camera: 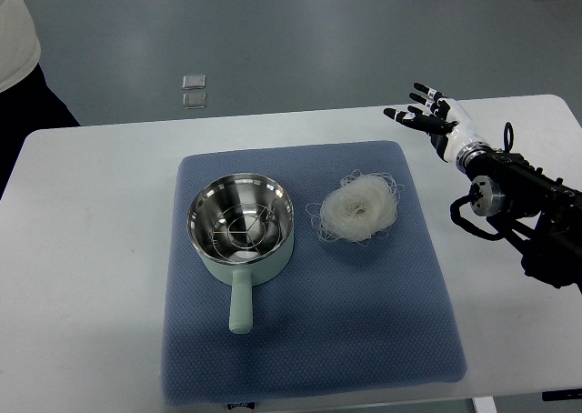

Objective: Put vermicelli into pot with right hand

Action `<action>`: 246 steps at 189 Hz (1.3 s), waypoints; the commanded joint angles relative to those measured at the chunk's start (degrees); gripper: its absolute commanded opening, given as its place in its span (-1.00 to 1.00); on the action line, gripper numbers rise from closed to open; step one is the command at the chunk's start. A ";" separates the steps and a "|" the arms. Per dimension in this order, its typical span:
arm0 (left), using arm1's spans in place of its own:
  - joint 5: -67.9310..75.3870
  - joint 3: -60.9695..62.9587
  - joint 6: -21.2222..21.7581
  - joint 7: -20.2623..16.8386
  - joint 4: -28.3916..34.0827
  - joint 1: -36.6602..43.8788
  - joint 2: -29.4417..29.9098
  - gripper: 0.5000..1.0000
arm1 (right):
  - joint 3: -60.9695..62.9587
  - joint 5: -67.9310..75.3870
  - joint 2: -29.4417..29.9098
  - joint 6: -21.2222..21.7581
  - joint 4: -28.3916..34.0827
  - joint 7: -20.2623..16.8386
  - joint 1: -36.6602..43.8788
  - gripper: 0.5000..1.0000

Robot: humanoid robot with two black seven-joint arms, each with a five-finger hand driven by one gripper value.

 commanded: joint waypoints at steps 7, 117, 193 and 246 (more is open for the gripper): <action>-0.36 -0.49 -0.08 -0.01 -0.12 -0.04 0.00 1.00 | 0.00 0.00 0.09 0.00 0.00 0.00 0.00 0.69; -0.80 -1.10 -0.08 -0.01 0.41 0.05 0.00 1.00 | -0.09 0.00 -0.08 0.53 0.00 0.09 0.09 0.69; -0.80 -1.10 -0.08 -0.01 0.41 0.05 0.00 1.00 | -0.09 -0.08 -0.70 8.00 -0.97 0.09 0.26 0.69; -0.80 -1.10 -0.08 -0.01 0.41 0.05 0.00 1.00 | 0.00 0.00 -0.79 9.67 -1.85 1.93 0.27 0.68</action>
